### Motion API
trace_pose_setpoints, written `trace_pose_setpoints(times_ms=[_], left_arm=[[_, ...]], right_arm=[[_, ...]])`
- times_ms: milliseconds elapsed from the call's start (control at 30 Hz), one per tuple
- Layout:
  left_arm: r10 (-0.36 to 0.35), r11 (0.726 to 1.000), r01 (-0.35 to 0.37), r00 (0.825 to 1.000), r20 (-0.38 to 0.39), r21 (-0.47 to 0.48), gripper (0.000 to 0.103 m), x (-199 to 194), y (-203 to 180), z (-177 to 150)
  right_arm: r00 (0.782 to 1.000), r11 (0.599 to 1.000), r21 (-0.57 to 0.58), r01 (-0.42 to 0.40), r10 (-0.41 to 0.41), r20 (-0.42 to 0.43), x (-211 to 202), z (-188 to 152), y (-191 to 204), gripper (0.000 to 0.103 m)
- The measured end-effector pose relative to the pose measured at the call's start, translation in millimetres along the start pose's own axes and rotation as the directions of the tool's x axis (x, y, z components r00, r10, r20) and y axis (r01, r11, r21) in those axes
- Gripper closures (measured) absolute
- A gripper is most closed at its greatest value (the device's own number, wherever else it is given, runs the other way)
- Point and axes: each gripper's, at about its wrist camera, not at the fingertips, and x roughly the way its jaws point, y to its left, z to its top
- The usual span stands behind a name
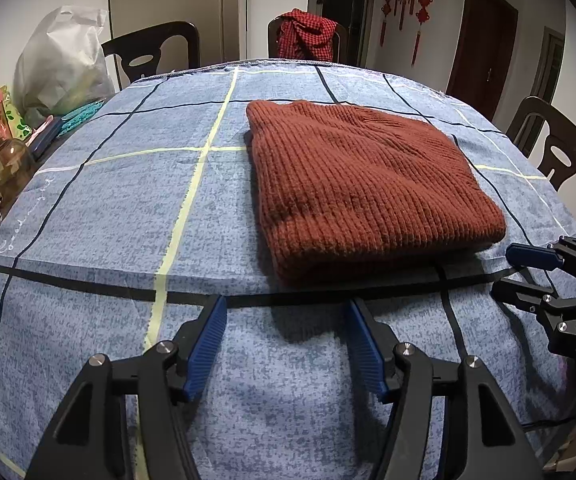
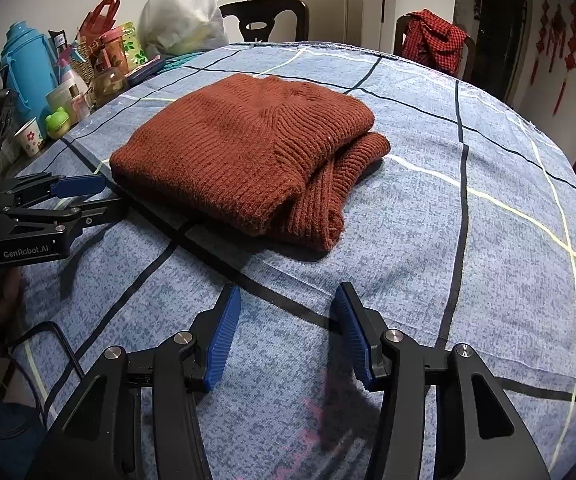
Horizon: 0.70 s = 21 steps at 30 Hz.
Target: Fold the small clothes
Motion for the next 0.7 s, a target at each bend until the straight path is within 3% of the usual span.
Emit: trace_pose_setpoints(times_ms=[700], left_arm=[[0.0,1.0,0.0,1.0,0.0,0.003,0.037,0.3,-0.4,-0.3]], right_arm=[[1.0,1.0,0.001,-0.001,0.001,0.0,-0.1,-0.5,-0.4,0.052]])
